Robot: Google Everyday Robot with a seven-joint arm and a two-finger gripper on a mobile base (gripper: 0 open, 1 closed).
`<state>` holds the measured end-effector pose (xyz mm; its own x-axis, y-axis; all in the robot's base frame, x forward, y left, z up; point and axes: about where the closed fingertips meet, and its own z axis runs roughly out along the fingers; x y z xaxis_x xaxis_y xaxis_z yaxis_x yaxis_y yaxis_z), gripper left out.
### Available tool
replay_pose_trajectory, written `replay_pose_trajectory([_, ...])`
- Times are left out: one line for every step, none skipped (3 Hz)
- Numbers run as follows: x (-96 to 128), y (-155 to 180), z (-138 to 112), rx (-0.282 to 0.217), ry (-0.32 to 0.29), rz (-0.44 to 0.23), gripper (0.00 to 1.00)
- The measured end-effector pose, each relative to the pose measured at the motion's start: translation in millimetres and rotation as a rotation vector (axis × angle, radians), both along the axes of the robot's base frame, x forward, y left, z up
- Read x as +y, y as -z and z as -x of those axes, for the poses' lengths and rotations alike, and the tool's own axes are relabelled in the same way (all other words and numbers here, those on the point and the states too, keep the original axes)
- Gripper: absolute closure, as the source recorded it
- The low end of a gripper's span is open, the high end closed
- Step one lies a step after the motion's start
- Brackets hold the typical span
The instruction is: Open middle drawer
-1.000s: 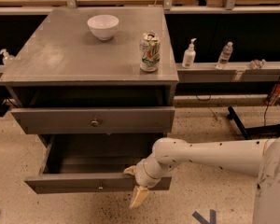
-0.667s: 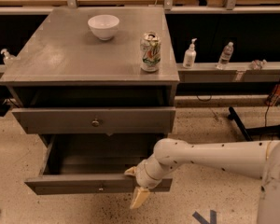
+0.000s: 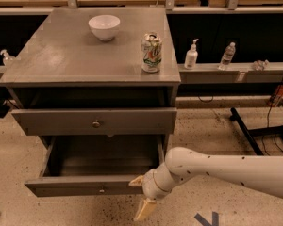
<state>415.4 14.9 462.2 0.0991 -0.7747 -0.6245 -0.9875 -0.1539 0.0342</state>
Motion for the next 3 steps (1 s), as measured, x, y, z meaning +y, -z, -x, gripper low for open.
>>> replay_pose_trajectory([0.4, -2.5, 18.2, 0.031, 0.023, -0.027, 0.28])
replay_pose_trajectory([0.2, -7.4, 20.8, 0.023, 0.024, -0.019, 0.25])
replay_pose_trajectory([-3.3, -10.0, 11.5, -0.018, 0.031, 0.011, 0.18])
